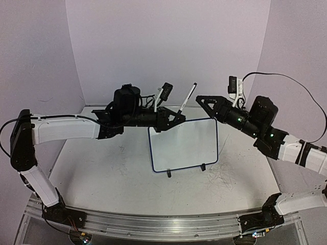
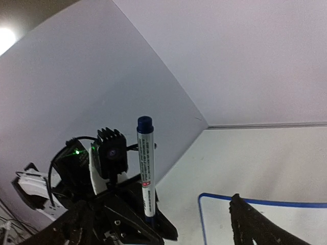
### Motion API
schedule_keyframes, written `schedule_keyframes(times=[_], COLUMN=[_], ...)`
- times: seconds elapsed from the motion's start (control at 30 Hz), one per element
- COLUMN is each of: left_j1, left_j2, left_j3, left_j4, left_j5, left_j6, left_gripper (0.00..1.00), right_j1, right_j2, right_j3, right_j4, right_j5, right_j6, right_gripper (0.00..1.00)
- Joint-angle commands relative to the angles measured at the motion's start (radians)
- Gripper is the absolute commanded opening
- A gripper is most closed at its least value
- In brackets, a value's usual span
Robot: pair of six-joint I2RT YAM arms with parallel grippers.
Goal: Write a sentence on the whiteboard
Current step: Pass from the right arm to the left, then pass from the left arm to the right
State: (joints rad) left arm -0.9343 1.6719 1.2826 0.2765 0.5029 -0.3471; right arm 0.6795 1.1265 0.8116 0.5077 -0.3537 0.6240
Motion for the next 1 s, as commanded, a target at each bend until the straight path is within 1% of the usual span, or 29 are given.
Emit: schedule_keyframes(times=[0.0, 0.03, 0.07, 0.13, 0.17, 0.2, 0.27, 0.33, 0.4, 0.63, 0.77, 0.9, 0.97], left_j1=[0.043, 0.043, 0.043, 0.043, 0.043, 0.043, 0.043, 0.043, 0.043, 0.043, 0.043, 0.043, 0.043], left_j2=[-0.036, -0.025, -0.017, -0.026, -0.040, -0.054, -0.075, -0.094, -0.105, -0.123, -0.124, -0.124, -0.125], left_j3=[0.115, 0.150, 0.169, 0.159, 0.146, 0.134, 0.114, 0.100, 0.091, 0.081, 0.077, 0.078, 0.078], left_j4=[-0.370, -0.462, -0.521, -0.557, -0.559, -0.560, -0.561, -0.561, -0.567, -0.617, -0.630, -0.640, -0.644], left_j5=[0.028, 0.030, 0.032, 0.072, 0.092, 0.105, 0.114, 0.114, 0.124, 0.116, 0.109, 0.114, 0.113], left_j6=[0.315, 0.370, 0.424, 0.491, 0.516, 0.538, 0.561, 0.572, 0.573, 0.588, 0.598, 0.607, 0.608], left_gripper=[0.00, 0.00, 0.00, 0.00, 0.00, 0.00, 0.00, 0.00, 0.00, 0.00, 0.00, 0.00, 0.00], right_j1=[-0.012, -0.014, -0.014, -0.013, -0.015, -0.022, -0.036, -0.037, -0.038, -0.036, -0.029, -0.019, -0.013], right_j2=[-0.018, -0.002, 0.018, 0.060, 0.089, 0.116, 0.181, 0.222, 0.250, 0.322, 0.354, 0.383, 0.393], right_j3=[0.211, 0.261, 0.298, 0.388, 0.431, 0.469, 0.544, 0.577, 0.588, 0.621, 0.631, 0.640, 0.647], right_j4=[-0.482, -0.561, -0.615, -0.736, -0.769, -0.813, -0.882, -0.900, -0.899, -0.899, -0.914, -0.920, -0.920], right_j5=[0.119, 0.128, 0.131, 0.137, 0.134, 0.104, -0.054, -0.205, -0.305, -0.499, -0.538, -0.563, -0.566], right_j6=[-0.292, -0.334, -0.385, -0.458, -0.478, -0.487, -0.493, -0.498, -0.504, -0.523, -0.530, -0.540, -0.543], right_gripper=[0.98, 0.98, 0.98, 0.98, 0.98, 0.98, 0.98, 0.98, 0.98, 0.81, 0.71, 0.64, 0.58])
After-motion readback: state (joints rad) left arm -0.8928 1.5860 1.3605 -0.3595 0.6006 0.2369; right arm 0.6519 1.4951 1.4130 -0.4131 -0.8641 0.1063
